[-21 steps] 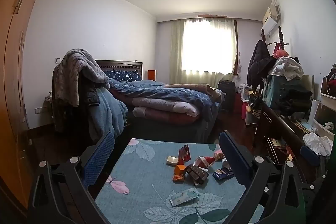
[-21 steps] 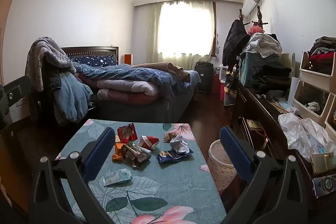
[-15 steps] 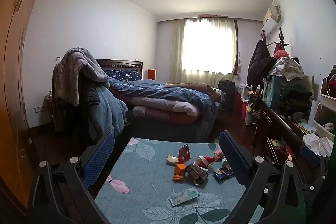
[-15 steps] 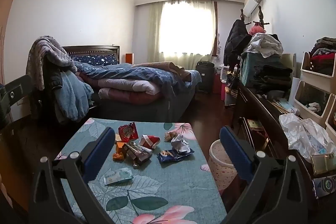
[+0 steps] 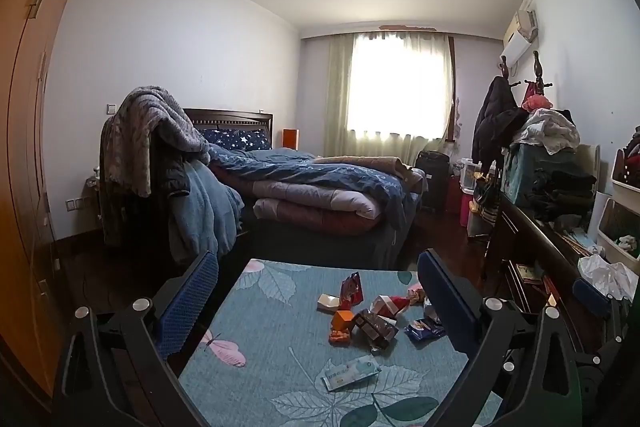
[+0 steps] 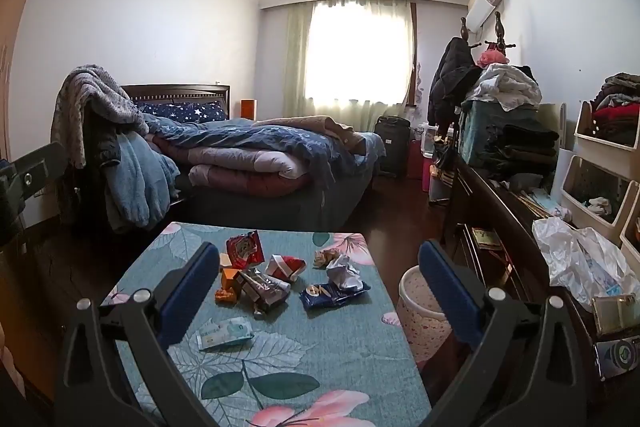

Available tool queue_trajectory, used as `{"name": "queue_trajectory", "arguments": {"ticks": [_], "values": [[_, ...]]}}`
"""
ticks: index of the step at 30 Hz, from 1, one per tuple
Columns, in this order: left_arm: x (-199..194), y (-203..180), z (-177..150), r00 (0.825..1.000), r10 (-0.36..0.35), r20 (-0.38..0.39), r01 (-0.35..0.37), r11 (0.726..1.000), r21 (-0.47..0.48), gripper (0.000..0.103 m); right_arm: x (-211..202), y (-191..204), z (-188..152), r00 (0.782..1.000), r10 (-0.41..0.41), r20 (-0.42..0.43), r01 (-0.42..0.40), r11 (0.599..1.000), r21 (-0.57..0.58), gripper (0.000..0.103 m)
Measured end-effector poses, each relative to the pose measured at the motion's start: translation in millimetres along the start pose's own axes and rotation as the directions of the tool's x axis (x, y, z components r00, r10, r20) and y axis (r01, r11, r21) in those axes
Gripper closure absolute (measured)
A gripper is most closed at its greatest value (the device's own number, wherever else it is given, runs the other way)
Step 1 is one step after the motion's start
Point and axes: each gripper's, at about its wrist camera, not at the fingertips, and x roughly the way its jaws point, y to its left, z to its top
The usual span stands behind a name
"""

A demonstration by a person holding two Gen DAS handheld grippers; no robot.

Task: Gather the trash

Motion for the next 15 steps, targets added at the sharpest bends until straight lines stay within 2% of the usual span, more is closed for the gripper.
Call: {"name": "queue_trajectory", "arguments": {"ticks": [15], "values": [[0.5, -0.3, -0.2, 1.0, 0.002, -0.007, -0.002, 1.0, -0.002, 0.004, -1.3, 3.5, -3.8, 1.0, -0.001, -0.001, 0.001, 1.0, -0.003, 0.003]]}}
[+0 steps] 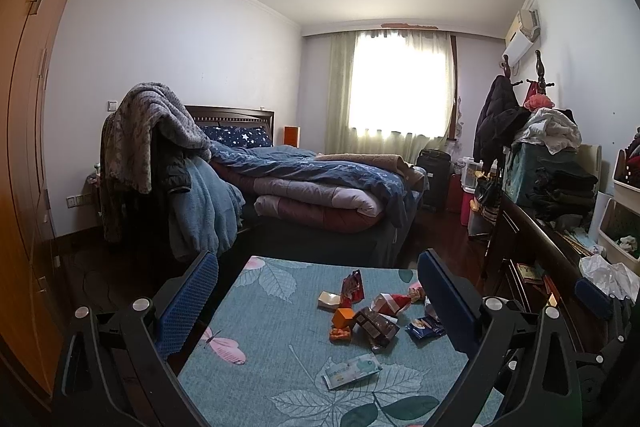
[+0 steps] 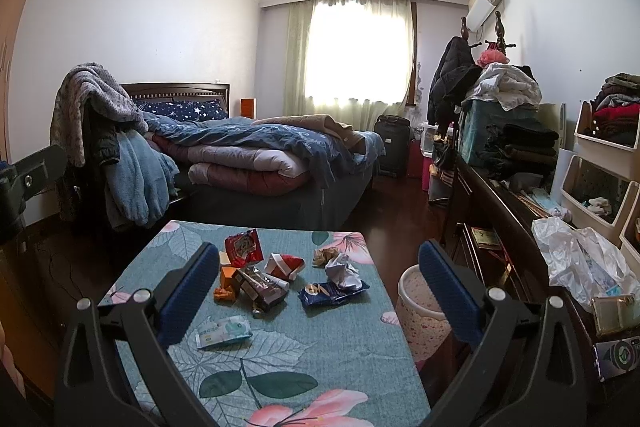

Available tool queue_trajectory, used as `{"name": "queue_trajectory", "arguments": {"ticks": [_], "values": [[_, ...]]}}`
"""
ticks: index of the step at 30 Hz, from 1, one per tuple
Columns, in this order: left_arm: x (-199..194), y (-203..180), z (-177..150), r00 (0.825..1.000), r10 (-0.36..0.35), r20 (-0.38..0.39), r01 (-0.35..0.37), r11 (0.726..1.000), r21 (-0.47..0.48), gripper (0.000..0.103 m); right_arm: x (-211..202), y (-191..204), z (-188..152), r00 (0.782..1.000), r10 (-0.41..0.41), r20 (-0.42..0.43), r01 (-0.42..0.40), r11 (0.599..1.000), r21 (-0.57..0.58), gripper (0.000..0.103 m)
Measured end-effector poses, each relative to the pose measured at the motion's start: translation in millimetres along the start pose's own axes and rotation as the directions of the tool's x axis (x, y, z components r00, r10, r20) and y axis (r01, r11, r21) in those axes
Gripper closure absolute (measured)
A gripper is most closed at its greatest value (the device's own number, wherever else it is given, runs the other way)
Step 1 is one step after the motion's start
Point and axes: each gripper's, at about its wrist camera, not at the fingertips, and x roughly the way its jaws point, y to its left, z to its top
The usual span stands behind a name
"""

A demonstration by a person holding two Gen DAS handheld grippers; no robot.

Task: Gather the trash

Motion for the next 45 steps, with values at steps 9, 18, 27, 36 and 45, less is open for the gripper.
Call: {"name": "queue_trajectory", "arguments": {"ticks": [9, 18, 27, 36, 45], "values": [[0, 0, 0, 1.0, -0.001, -0.002, 0.001, 1.0, -0.003, 0.004, -1, -9, 0, 1.0, 0.001, 0.008, -0.001, 1.0, 0.001, 0.003], [0, 0, 0, 1.0, -0.002, -0.003, 0.002, 1.0, -0.005, 0.004, -3, -9, 4, 1.0, 0.002, 0.004, -0.002, 1.0, 0.0, 0.003], [1, 1, 0, 1.0, -0.002, -0.005, 0.002, 1.0, -0.005, 0.004, -1, -11, 6, 1.0, 0.005, -0.002, -0.005, 1.0, -0.001, 0.003], [3, 3, -4, 1.0, -0.003, -0.005, 0.002, 1.0, -0.002, 0.004, 0, -11, 5, 1.0, 0.008, -0.003, -0.008, 1.0, -0.001, 0.003], [3, 3, -4, 1.0, -0.004, -0.008, 0.004, 1.0, -0.004, 0.004, 14, -13, 1, 1.0, 0.011, -0.022, -0.01, 1.0, 0.003, 0.003]]}}
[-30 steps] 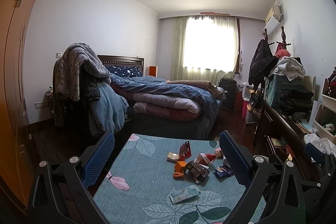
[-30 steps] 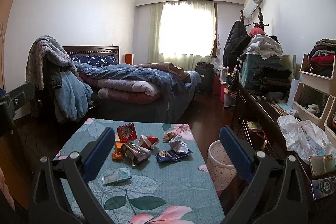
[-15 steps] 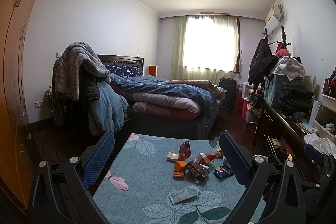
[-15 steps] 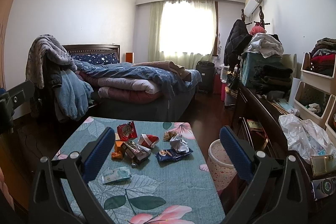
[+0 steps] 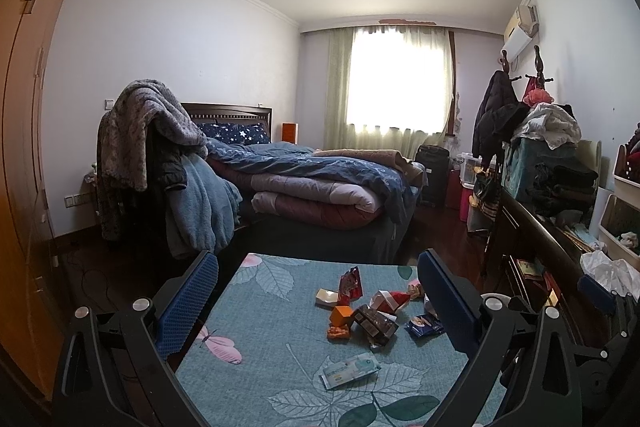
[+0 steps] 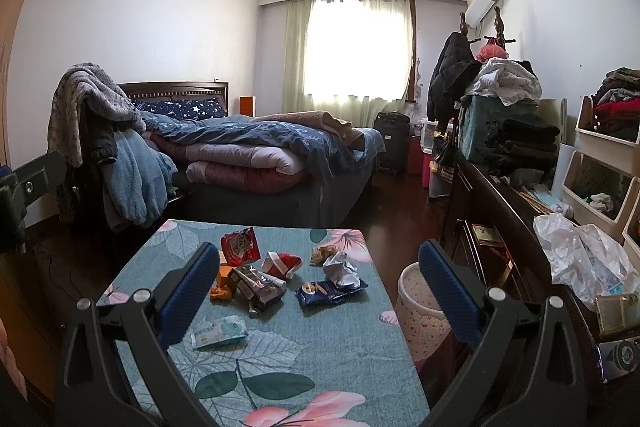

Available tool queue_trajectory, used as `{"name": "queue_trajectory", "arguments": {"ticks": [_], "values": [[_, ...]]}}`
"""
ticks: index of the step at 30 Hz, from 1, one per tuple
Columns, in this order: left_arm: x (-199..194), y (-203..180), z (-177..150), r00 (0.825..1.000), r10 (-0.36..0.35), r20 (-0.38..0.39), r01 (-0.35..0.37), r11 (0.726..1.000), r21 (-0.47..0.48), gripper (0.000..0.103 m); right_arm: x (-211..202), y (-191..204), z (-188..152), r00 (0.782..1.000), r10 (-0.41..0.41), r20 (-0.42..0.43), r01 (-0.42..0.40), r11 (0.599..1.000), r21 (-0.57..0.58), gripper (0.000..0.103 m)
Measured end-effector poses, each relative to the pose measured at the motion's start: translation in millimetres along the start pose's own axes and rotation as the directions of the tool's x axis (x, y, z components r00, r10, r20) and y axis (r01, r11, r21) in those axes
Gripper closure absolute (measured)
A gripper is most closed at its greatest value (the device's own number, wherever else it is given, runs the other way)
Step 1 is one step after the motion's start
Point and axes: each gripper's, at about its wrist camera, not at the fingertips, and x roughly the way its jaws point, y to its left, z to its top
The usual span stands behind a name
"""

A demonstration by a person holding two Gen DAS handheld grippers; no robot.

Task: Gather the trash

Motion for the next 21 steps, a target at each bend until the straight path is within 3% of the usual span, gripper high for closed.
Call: {"name": "queue_trajectory", "arguments": {"ticks": [12, 15, 21], "values": [[12, -8, -17, 1.0, -0.004, -0.008, 0.004, 1.0, 0.006, 0.004, 9, -4, -6, 1.0, -0.002, -0.023, 0.003, 1.0, 0.005, 0.003], [29, -21, -37, 1.0, -0.004, -0.019, 0.004, 1.0, 0.006, 0.004, 15, -4, -10, 0.999, 0.001, -0.036, -0.001, 1.0, 0.004, 0.003], [55, -6, -56, 0.993, 0.017, -0.114, -0.018, 1.0, -0.01, 0.004, 56, -1, -36, 0.988, 0.007, -0.154, -0.009, 1.0, -0.016, 0.003]]}}
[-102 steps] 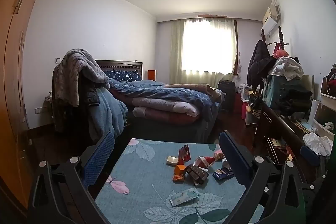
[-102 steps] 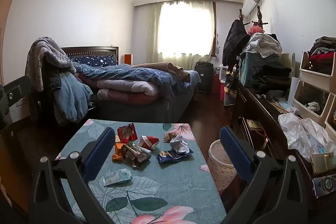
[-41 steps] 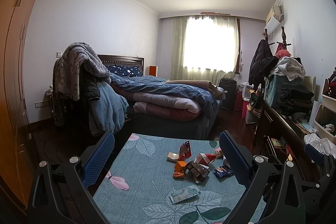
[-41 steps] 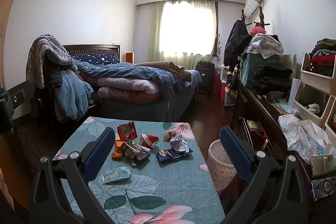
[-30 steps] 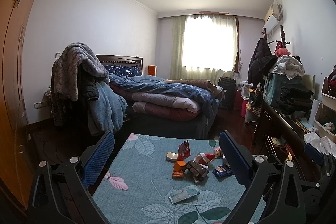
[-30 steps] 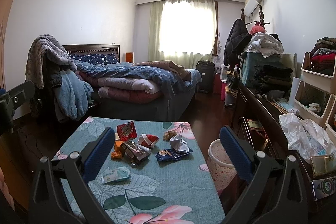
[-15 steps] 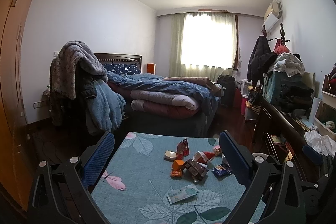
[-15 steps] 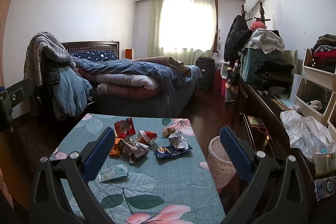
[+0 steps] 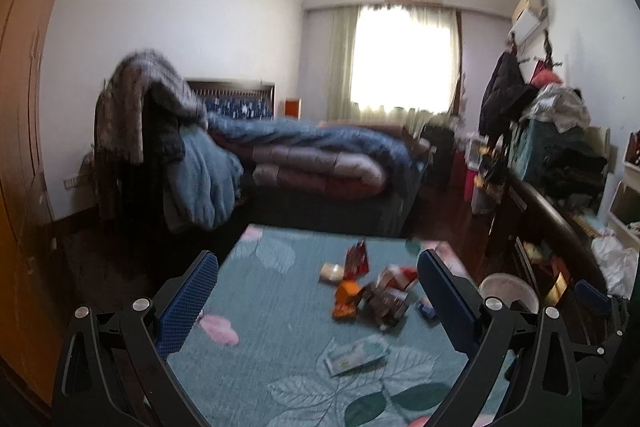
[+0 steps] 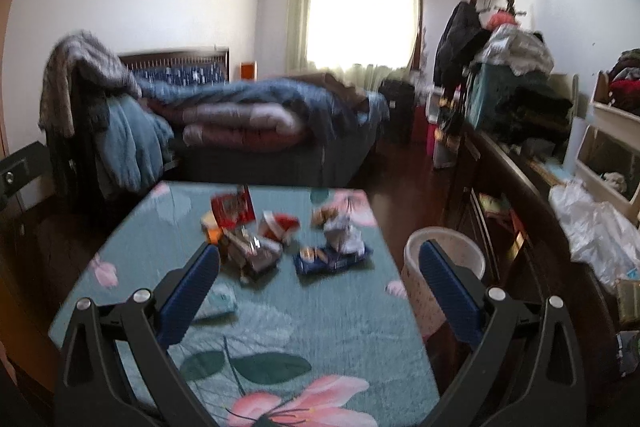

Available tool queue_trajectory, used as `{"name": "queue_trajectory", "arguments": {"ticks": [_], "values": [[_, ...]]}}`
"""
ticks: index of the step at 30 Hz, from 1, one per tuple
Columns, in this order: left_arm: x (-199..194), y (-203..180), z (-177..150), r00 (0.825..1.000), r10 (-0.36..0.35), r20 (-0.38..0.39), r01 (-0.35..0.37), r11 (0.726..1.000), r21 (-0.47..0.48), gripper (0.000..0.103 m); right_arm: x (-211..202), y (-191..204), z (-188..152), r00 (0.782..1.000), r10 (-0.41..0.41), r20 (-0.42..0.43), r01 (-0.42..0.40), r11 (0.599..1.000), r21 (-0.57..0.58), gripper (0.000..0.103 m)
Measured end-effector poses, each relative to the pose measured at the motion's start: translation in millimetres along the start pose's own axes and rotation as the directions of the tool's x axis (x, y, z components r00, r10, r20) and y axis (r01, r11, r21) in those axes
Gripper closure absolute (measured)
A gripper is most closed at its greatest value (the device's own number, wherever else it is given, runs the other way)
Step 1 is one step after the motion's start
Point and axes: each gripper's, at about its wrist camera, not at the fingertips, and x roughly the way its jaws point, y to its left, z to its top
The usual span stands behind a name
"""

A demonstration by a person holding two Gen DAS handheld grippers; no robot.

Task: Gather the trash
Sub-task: 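Grasp the orange cube with the left tool while the right tool grasps the dark cigarette pack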

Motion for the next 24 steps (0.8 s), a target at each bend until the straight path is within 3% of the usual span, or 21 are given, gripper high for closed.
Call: {"name": "queue_trajectory", "arguments": {"ticks": [4, 9, 16, 22, 24], "values": [[46, 5, -23, 0.992, 0.019, -0.126, -0.019, 1.0, 0.005, 0.004, 41, 1, -16, 0.995, -0.006, -0.099, 0.005, 1.0, -0.013, 0.003], [107, 5, -35, 0.97, -0.017, -0.244, 0.012, 1.0, -0.02, 0.004, 91, 1, -34, 0.981, 0.009, -0.195, -0.008, 1.0, 0.002, 0.003], [203, -15, -57, 0.919, 0.062, -0.389, -0.026, 0.995, 0.096, 0.004, 132, -6, -46, 0.967, 0.042, -0.252, -0.038, 0.999, 0.022, 0.004], [261, -26, -78, 0.871, 0.083, -0.484, -0.005, 0.987, 0.16, 0.004, 150, -14, -47, 0.96, 0.066, -0.27, -0.052, 0.997, 0.061, 0.004], [272, -30, -80, 0.864, 0.057, -0.5, 0.023, 0.988, 0.153, 0.004, 154, -15, -46, 0.961, 0.078, -0.267, -0.061, 0.996, 0.072, 0.004]]}}
